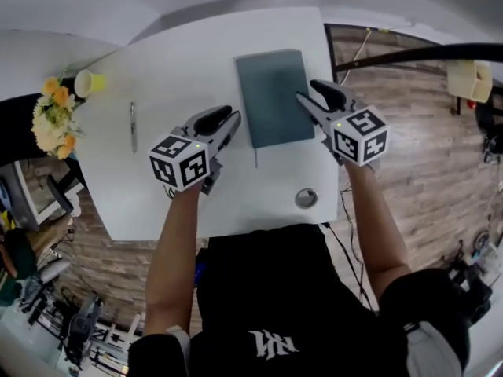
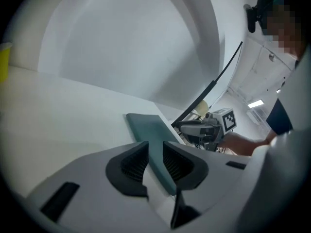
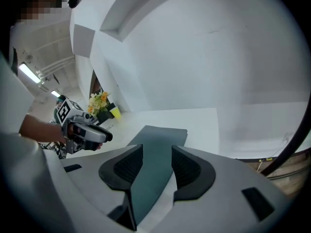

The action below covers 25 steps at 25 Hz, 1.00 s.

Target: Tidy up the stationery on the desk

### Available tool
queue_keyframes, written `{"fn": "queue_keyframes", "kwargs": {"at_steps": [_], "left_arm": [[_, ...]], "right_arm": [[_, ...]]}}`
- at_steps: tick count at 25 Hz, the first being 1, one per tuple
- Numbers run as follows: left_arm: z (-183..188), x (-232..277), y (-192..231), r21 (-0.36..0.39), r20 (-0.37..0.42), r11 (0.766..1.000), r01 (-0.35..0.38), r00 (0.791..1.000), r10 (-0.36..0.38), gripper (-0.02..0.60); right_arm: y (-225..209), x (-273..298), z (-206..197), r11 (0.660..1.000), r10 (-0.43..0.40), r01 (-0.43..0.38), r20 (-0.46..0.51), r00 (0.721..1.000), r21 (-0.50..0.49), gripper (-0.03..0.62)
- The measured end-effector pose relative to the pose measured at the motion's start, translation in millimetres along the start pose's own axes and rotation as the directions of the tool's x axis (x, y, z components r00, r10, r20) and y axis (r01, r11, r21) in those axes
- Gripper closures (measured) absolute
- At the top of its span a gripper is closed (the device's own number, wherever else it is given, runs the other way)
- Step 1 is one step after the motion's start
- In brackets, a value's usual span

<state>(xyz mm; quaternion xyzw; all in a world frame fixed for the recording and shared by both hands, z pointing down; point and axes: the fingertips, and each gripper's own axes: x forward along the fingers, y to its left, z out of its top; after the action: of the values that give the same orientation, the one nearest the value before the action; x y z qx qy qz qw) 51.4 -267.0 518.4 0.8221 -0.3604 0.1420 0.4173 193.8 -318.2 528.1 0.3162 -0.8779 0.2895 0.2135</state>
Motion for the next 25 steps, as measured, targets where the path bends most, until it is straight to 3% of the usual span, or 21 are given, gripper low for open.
{"fn": "queue_keyframes", "kwargs": {"at_steps": [5,8,17,25], "left_arm": [[-7,24,13,0.008,-0.106,0.999,-0.038,0.994,0.039,0.469],[-7,33,17,0.001,-0.127,0.998,-0.067,0.990,0.066,0.465],[-13,52,22,0.015,-0.211,0.992,-0.123,0.970,0.124,0.465],[-14,56,22,0.039,-0.231,0.987,-0.153,0.960,0.158,0.463]], "right_arm": [[-11,11,-13,0.999,-0.049,0.048,-0.088,0.995,-0.021,0.407],[-10,12,-19,0.997,-0.065,0.059,-0.127,0.990,-0.055,0.407],[-14,18,-30,0.997,-0.078,0.073,-0.169,0.983,-0.032,0.407],[-15,19,-35,0.995,-0.094,0.088,-0.182,0.979,-0.040,0.410]]}}
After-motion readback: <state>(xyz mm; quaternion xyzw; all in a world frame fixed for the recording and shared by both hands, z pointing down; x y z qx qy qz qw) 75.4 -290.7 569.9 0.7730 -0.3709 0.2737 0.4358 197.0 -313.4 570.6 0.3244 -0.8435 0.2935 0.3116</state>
